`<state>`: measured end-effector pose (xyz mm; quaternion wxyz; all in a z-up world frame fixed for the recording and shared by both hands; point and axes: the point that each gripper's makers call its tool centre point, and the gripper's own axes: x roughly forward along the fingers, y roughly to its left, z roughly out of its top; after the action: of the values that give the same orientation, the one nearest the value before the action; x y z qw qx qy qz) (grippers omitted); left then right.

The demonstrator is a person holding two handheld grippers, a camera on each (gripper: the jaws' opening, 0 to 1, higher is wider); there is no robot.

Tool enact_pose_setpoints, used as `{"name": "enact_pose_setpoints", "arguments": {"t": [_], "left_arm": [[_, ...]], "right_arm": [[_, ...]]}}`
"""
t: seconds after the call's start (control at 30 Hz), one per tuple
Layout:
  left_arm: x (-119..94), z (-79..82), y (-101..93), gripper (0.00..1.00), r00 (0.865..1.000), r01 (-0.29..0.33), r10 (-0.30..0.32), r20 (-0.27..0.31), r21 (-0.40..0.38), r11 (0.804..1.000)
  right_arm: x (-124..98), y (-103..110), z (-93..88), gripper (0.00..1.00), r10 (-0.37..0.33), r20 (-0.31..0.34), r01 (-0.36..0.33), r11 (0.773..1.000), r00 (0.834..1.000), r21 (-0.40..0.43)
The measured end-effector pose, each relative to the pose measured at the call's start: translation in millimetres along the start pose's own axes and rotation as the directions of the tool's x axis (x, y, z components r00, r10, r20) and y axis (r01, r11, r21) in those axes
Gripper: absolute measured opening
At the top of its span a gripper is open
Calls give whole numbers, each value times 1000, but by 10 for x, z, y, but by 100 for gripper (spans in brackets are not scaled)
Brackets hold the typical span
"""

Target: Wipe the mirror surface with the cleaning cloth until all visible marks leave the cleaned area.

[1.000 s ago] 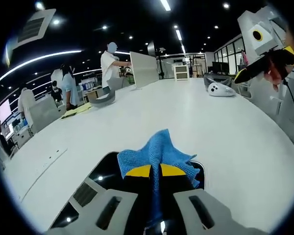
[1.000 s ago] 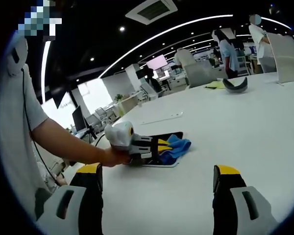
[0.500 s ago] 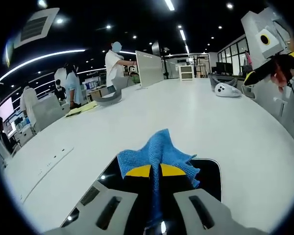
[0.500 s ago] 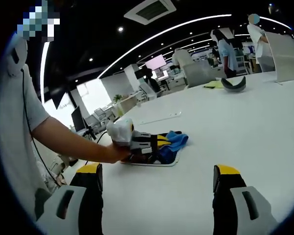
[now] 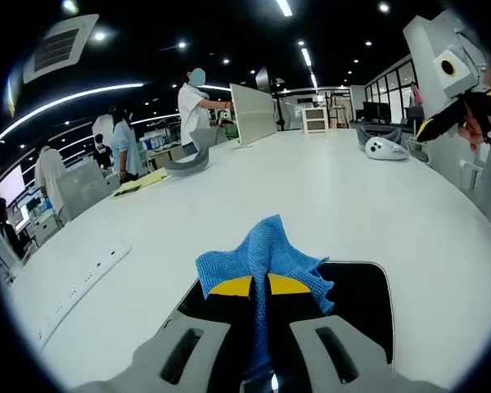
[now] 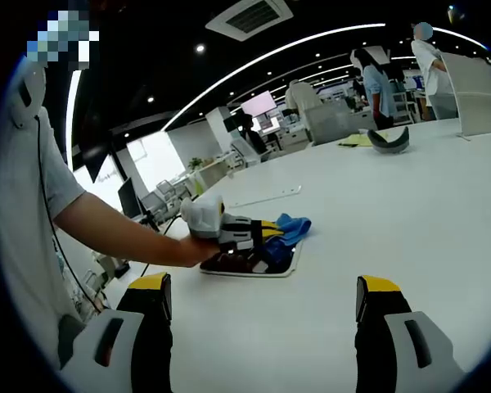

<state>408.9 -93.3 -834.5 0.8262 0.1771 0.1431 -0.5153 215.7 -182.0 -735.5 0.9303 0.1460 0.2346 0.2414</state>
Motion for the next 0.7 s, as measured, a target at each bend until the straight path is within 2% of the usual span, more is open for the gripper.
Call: {"name": "enact_pose_setpoints", "arguments": {"t": [0.7], "left_arm": [[4,-28,202,2,999,-34,34,-2,-1,999]], "right_arm": [[15,-12,-7,93,-1,-6,1,1000,1000,2]]}}
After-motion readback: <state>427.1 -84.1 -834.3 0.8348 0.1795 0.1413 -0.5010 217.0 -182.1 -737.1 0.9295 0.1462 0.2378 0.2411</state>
